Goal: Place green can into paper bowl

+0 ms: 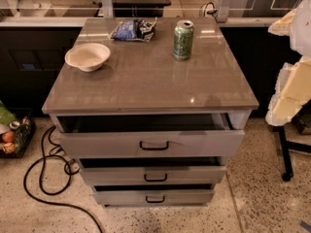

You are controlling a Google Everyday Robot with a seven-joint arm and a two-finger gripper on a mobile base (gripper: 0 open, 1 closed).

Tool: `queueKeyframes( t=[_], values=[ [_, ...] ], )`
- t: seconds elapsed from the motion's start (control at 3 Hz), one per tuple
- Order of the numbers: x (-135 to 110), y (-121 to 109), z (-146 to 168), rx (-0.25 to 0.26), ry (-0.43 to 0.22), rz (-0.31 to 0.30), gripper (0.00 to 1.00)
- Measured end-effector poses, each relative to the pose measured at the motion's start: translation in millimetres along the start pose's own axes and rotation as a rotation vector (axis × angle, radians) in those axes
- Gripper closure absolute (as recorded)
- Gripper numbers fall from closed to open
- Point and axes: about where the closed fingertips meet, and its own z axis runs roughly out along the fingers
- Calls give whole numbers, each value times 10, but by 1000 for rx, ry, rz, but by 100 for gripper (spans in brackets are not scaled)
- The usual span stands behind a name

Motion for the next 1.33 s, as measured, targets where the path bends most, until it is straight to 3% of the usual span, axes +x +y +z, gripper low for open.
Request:
queueKeyframes(
  t=[0.33, 0.67, 1.33],
  values=[
    [0, 0, -1, 0, 0, 0, 0],
    [3, -197, 41, 54, -61, 41, 0],
    [138, -675, 535, 147, -341, 282, 0]
  ],
)
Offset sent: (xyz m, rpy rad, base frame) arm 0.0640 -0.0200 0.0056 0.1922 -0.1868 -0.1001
